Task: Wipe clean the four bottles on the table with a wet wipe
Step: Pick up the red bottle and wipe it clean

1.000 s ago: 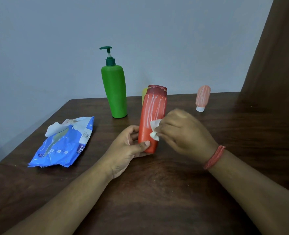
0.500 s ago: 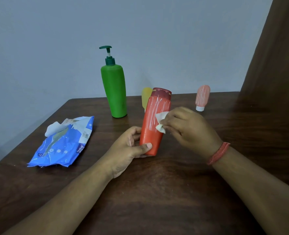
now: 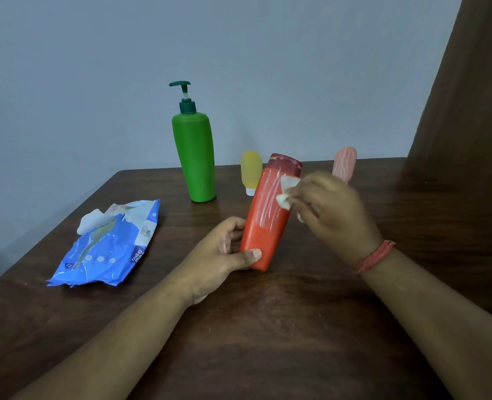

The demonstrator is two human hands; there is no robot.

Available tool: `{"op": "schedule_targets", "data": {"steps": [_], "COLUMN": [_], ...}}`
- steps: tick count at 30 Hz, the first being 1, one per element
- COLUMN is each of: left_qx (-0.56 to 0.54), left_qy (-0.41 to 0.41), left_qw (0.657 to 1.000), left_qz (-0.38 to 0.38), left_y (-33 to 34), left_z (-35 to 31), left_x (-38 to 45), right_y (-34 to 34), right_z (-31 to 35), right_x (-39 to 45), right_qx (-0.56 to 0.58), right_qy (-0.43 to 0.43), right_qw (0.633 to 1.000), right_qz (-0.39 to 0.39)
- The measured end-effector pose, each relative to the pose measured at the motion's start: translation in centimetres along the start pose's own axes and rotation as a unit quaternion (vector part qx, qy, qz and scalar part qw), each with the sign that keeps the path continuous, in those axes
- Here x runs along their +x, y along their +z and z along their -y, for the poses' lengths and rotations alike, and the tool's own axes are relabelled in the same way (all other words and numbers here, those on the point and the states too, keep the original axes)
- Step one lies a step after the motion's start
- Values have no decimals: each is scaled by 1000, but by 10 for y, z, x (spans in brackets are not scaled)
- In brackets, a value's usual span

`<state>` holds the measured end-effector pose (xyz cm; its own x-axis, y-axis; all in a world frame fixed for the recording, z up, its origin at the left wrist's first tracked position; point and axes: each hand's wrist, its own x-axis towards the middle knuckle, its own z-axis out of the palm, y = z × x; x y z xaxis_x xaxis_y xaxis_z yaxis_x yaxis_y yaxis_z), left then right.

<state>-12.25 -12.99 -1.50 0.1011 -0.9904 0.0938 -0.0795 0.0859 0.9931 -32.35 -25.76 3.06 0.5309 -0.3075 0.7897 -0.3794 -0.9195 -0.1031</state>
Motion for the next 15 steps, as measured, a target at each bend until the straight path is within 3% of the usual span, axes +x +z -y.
{"op": "schedule_targets", "data": {"steps": [2,5,9,13,15], "left_qx": [16,24,39,36,44], "left_qy": [4,3,9,10,12], "left_qw": [1000,1000,999,999,999], "left_qz": [4,2,10,1,8], "left_y": [0,1,1,1,0], "left_z": [0,1,0,1,1], "left_x": [0,0,0,0,1], "right_y": [-2,-3,-6,-4,-7], "right_z": [-3,-1,-2,6,5], "right_x": [1,1,2,0,2], "right_qx": [21,-1,-5,-48,-30], "right_qy": [52,2,48,-50,12], "right_qw": [997,1000,998,998,999], "right_qz": [-44,2,-45,9,-26]}}
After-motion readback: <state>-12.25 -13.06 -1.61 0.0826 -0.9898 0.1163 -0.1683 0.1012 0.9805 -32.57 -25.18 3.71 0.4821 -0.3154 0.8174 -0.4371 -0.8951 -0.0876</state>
